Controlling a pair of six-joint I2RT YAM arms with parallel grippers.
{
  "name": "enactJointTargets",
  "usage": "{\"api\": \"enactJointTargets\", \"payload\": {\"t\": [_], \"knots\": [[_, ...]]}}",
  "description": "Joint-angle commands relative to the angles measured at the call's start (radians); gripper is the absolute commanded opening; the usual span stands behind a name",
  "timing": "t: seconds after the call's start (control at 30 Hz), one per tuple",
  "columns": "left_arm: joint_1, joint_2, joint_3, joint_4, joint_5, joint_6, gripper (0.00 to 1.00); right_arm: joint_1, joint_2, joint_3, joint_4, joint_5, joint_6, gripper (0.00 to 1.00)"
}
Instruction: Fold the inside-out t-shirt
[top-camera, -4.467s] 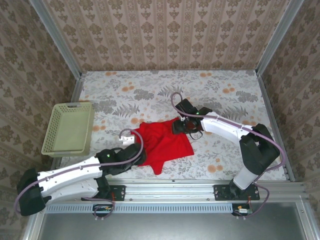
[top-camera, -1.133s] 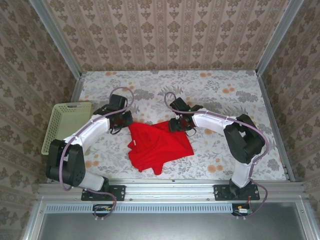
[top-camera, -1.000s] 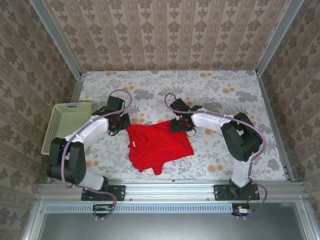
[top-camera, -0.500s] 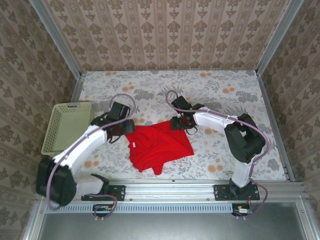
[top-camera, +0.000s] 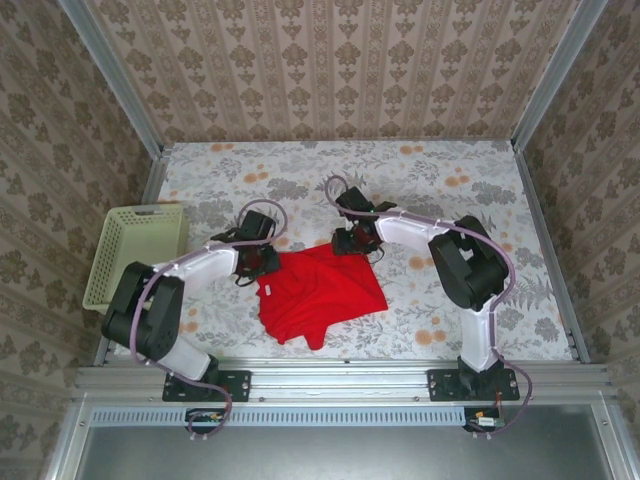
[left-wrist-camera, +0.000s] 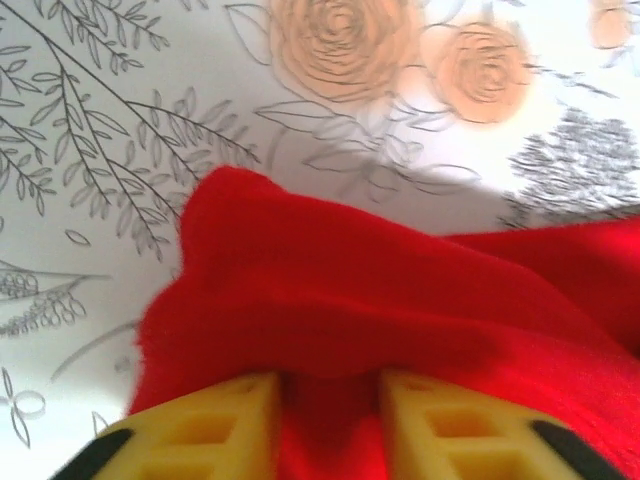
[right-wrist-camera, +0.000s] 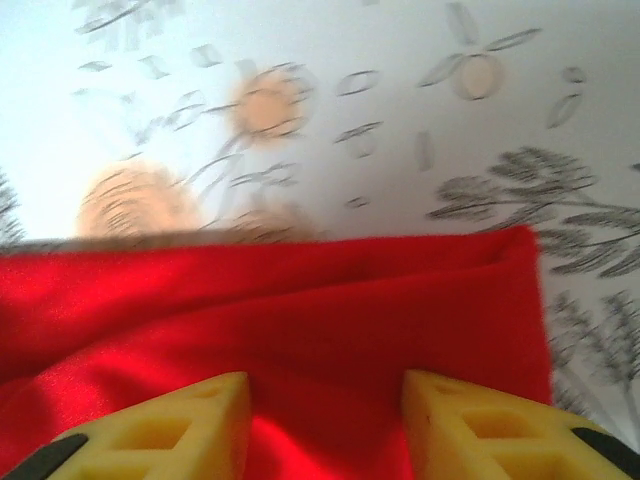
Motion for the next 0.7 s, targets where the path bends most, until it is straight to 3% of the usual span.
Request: {"api": "enactJointTargets", "payload": {"t": [0.0, 0.17, 0.4, 0.53, 0.67], "knots": [[0.045, 0.036, -0.012, 0.039, 0.021, 0.008, 0.22, -0.064, 0.039, -0.011, 0.004, 0.004, 0.058, 0.42], [0.056, 0.114, 0.071, 0.052, 0.041, 0.065, 0.16, -0.163, 0.027, -0.089, 0.037, -0.004, 0.147, 0.33], [0.042, 0.421, 0.478, -0.024, 0.118, 0.188, 0.18, -0.21, -0.078, -0.238, 0.078, 0.003, 0.242, 0.27], [-0.013, 0.577, 0.754, -0.124, 0.159, 0.248, 0.23, -0.197, -0.202, -0.413, 0.174, -0.027, 0.316, 0.27], [-0.091, 0.552, 0.881, -0.226, 0.145, 0.31, 0.38, -0.125, -0.308, -0.502, 0.19, -0.05, 0.332, 0.3]]}}
